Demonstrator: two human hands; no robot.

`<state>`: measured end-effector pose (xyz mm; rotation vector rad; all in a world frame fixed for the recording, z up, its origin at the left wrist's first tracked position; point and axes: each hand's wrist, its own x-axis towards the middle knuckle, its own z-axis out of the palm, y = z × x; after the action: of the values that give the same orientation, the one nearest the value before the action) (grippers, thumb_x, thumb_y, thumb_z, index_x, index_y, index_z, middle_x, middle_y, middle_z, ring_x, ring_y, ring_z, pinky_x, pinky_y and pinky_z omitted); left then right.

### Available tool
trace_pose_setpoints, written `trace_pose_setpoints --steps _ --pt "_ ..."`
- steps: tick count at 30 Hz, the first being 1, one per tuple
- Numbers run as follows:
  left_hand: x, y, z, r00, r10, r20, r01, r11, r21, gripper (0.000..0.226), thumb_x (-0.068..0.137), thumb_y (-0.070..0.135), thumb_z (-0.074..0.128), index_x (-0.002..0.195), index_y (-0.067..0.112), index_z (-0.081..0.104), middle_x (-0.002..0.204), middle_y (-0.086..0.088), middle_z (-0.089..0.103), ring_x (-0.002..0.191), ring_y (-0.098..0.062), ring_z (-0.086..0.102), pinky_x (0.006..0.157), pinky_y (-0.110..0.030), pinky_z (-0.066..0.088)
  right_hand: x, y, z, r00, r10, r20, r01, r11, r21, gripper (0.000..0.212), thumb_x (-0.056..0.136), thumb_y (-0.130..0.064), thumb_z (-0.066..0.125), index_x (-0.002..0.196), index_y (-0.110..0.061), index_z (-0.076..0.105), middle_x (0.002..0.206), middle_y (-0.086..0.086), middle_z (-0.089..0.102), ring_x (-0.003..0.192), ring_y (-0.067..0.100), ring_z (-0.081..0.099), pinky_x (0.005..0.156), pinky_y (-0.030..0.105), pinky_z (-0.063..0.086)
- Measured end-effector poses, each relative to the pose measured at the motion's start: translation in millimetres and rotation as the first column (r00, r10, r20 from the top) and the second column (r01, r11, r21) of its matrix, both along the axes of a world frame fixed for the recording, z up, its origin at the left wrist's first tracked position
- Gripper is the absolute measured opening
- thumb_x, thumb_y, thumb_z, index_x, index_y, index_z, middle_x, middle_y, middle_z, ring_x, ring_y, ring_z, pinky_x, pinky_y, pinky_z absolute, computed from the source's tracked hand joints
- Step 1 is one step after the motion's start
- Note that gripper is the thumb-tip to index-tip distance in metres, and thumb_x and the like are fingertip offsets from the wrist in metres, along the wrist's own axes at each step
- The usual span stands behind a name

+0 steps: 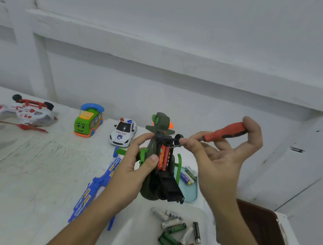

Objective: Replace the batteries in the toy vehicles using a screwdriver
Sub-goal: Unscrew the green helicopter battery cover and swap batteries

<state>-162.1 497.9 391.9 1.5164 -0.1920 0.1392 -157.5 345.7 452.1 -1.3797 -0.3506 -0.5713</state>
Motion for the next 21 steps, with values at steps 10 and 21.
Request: trace_pose_setpoints --steps 10,21 --pt "-36 -4 -8 0.997 0.064 0.044 -0.066 0.997 0.05 0.045 0.087 0.046 0.058 0.132 0.053 0.05 0.135 0.013 0.058 0.128 -0.014 0.053 0.104 -0.046 0.048 -29 0 -13 0.999 0.012 -0.03 -0.01 0.997 0.074 0.082 0.079 0.023 0.063 0.119 -0.038 0.026 0.078 0.006 0.059 0.071 0.034 0.07 0.084 0.047 0.058" --pt "-61 -10 -7 0.998 0.058 0.04 -0.059 0.998 0.032 0.041 0.086 0.04 0.057 0.115 0.068 0.054 0.122 0.011 0.066 0.116 -0.011 0.061 0.084 -0.021 0.054 -53 -4 -13 0.999 -0.01 -0.052 0.007 0.999 -0.054 0.075 0.084 0.013 0.064 0.114 -0.043 0.024 0.083 0.007 0.063 0.073 0.03 0.073 0.089 0.046 0.057"
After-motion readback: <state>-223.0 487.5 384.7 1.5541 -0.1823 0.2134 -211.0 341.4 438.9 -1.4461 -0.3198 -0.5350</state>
